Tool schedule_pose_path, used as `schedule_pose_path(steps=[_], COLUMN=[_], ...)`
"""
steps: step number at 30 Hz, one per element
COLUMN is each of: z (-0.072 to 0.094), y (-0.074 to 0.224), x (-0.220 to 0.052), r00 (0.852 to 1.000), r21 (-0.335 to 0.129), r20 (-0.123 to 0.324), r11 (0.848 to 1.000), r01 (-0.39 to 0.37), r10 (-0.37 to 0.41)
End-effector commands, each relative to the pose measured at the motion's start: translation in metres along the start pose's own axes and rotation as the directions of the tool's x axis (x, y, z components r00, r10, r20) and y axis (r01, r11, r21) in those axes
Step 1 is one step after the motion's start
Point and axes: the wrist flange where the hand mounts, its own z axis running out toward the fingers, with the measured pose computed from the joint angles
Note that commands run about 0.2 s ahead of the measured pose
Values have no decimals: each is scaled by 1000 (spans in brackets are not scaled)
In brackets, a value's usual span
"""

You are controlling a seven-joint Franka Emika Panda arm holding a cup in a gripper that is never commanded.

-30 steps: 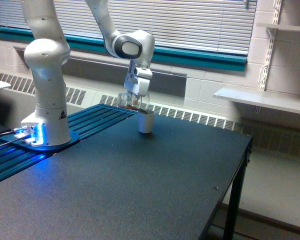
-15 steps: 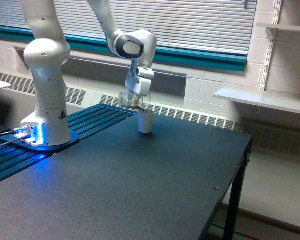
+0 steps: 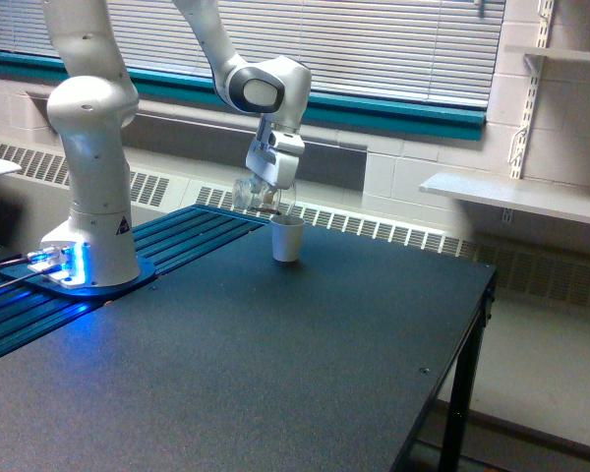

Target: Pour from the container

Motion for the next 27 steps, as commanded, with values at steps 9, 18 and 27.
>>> schedule_pose_path(steps=[9, 18, 27], z=[-4, -4, -13], y=[2, 5, 2], x=[5, 8, 15], r00=[1000, 999, 999], r21=[9, 9, 36], r20=[24, 33, 39], r11=[1000, 1000, 999], r01=[17, 2, -15], r10=[-17, -2, 14])
